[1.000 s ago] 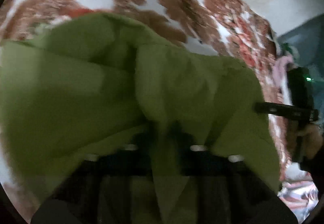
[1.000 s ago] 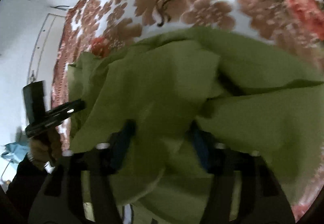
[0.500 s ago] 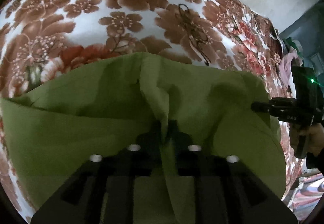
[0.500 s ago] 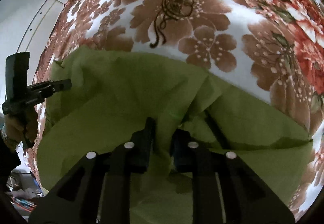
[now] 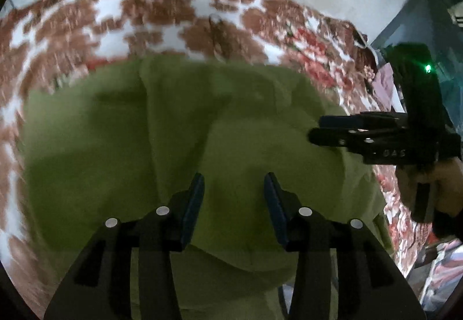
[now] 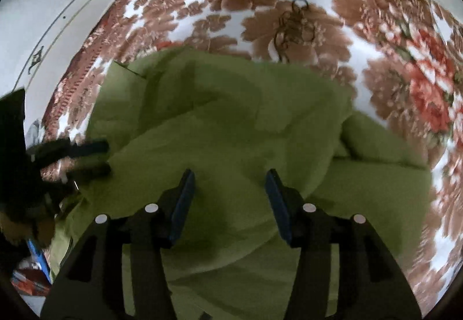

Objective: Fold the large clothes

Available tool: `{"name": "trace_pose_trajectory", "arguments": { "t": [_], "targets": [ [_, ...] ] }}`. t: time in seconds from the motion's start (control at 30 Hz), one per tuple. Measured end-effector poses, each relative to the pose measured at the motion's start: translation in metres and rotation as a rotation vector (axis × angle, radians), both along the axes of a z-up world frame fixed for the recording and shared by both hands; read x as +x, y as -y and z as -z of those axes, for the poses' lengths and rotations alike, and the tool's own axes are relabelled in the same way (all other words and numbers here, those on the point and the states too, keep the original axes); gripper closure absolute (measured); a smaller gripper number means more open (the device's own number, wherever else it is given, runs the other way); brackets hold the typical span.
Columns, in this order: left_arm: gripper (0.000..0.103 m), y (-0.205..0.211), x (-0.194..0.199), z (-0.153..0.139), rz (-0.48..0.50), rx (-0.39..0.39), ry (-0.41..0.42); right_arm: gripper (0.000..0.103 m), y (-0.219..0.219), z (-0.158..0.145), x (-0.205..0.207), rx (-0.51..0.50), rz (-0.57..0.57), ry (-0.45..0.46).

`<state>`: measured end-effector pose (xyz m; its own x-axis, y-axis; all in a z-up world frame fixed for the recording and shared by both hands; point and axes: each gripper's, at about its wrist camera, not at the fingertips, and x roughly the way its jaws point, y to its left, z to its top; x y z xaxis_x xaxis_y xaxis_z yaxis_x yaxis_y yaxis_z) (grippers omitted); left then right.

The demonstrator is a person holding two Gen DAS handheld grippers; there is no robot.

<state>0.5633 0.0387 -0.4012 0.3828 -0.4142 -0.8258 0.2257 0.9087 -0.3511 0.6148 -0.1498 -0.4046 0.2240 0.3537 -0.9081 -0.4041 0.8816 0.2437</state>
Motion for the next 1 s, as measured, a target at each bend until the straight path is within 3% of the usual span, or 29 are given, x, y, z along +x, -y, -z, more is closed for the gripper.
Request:
{"name": "trace_pose_trajectory", "arguments": {
  "t": [0.1, 0.23, 0.4, 0.53, 0.67, 0.73, 0.9, 1.0],
  "targets": [
    [0.058, 0.010, -0.004, 0.032, 0.004, 0.059, -0.022, 0.051, -0.008, 0.028, -0.010, -0.079, 0.013, 0.012],
    [0.045, 0.010, -0.009, 0.057, 0.004, 0.088, -0.026, 0.052, -0.013, 0.051, -0.024, -0.182, -0.051, 0.088],
    [0.045, 0.017, -0.014, 0.074, -0.040, 0.129, 0.017, 0.052, -0.023, 0.065, -0.035, -0.283, -0.062, 0.166],
    [0.046, 0.016, -0.020, 0.059, -0.075, 0.119, 0.000, 0.050, -0.019, 0.039, -0.043, -0.291, -0.008, 0.165],
    [0.043, -0.010, -0.048, 0.016, -0.128, 0.039, 0.033, 0.030, 0.001, -0.005, -0.076, -0.260, 0.056, 0.177],
    [0.039, -0.022, -0.067, -0.001, -0.147, 0.010, 0.025, 0.029, 0.016, -0.025, -0.107, -0.232, 0.099, 0.152],
    [0.030, -0.049, -0.154, -0.036, -0.120, 0.063, 0.028, 0.023, 0.047, -0.043, -0.190, -0.250, 0.125, 0.121],
    [0.030, -0.072, -0.213, -0.036, -0.168, 0.101, -0.008, 0.023, 0.073, -0.036, -0.237, -0.254, 0.145, 0.084]
  ]
}}
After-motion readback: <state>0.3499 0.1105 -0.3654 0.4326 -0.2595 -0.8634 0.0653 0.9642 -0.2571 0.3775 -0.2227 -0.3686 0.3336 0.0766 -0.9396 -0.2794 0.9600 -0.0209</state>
